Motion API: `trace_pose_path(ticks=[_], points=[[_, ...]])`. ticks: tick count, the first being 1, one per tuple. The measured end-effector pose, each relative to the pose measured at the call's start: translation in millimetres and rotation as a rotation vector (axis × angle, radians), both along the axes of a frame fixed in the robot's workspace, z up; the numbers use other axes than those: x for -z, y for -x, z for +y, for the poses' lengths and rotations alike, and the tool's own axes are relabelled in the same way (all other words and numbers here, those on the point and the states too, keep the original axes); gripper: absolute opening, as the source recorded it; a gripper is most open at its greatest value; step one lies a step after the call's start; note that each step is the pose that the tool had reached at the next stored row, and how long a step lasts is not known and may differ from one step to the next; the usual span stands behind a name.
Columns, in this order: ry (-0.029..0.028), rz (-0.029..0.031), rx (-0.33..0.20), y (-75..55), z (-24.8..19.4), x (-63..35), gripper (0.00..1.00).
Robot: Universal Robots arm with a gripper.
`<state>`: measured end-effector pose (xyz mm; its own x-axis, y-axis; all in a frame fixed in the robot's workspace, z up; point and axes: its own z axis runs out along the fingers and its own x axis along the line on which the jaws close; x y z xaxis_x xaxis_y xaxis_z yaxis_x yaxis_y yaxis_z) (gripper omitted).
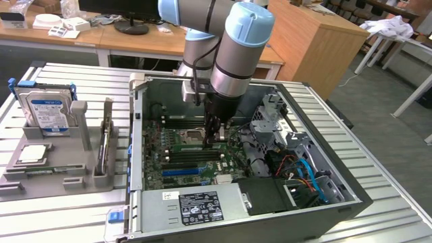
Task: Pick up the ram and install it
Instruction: 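Insert the ram into the slot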
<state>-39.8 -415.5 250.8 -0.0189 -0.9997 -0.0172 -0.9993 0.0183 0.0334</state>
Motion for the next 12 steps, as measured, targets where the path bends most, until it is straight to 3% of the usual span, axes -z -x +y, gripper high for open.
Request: trace_pose_path(ticks=[12], points=[[-0.0002,-0.0001,0.000,1.3,0.1,0.2,0.12]])
